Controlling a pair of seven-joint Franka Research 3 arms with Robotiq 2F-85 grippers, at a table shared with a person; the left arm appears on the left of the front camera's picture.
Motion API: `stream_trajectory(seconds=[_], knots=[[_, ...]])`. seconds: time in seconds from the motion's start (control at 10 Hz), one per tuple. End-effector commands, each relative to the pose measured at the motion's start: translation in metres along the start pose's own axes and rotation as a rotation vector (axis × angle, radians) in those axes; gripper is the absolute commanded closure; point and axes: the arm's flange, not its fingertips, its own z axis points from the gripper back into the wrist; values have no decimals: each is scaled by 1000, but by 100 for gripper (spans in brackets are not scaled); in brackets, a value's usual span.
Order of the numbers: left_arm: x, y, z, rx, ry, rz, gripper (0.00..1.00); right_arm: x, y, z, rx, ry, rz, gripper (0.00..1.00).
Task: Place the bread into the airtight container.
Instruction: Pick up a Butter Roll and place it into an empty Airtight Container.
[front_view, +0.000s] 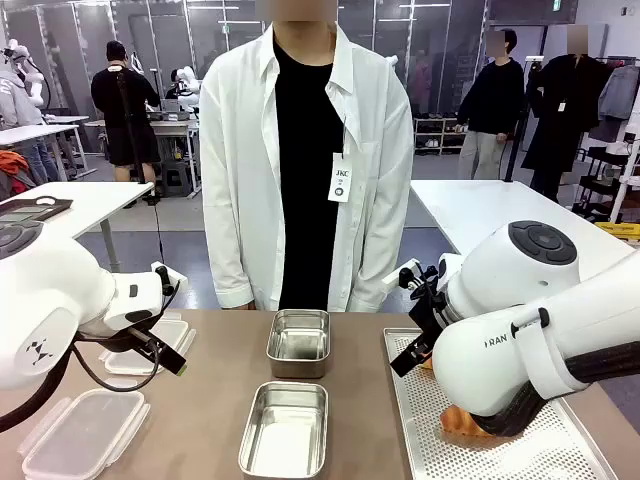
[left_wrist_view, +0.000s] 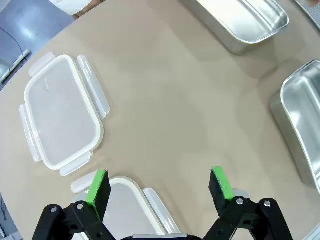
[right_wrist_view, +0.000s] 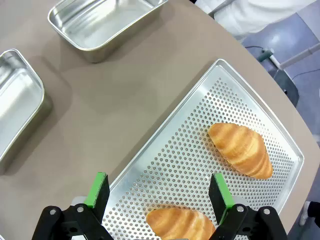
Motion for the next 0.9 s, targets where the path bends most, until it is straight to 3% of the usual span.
stream_trajectory(seconds=[0.0, 0.8], knots=[[0, 0, 0, 0, 0, 0, 0, 0, 0, 0, 0, 0, 0, 0], [0, 0, 0, 0, 0, 0, 0, 0, 0, 0, 0, 0, 0, 0]])
